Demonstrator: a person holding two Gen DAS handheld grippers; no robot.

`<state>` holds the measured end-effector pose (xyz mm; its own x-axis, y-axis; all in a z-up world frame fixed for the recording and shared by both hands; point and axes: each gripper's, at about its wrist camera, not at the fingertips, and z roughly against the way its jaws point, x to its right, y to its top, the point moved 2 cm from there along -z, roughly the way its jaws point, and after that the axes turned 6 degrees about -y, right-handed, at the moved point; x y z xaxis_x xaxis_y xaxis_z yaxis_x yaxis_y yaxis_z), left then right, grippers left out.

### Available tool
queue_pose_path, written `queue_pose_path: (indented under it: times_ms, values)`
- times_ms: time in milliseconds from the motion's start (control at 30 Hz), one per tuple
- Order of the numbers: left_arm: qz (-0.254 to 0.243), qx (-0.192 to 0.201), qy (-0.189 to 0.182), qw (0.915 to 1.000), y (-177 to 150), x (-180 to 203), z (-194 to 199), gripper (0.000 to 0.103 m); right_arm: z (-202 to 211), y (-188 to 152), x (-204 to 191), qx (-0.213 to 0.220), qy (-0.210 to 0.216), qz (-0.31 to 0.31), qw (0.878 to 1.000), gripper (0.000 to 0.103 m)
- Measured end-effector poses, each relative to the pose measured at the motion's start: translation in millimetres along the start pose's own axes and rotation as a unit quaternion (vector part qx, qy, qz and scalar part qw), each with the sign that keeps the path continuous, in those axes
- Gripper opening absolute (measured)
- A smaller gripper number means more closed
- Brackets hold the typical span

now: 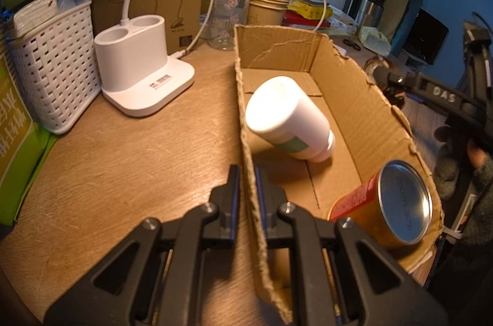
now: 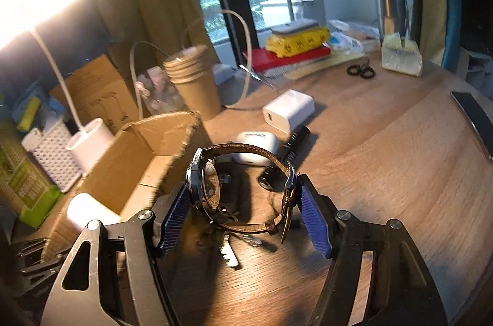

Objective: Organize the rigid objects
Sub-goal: 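Close the right gripper on the watch strap, then lift the brown watch and carry it over the box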

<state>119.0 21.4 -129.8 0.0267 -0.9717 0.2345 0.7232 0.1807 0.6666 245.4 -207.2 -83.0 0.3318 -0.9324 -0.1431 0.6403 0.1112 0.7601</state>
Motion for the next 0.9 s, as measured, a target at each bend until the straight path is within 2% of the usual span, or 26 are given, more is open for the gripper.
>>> queue_pose_path:
  times_ms: [567, 900]
  values:
    - [0.000, 0.000, 0.000, 1.0000, 0, 0, 0, 0.011, 47, 1, -64, 0.042, 0.060, 0.075, 0.995, 0.071]
    - [0.000, 0.000, 0.000, 1.0000, 0, 0, 0, 0.011, 45, -13, -100, 0.024, 0.107, 0.105, 0.988, 0.071]
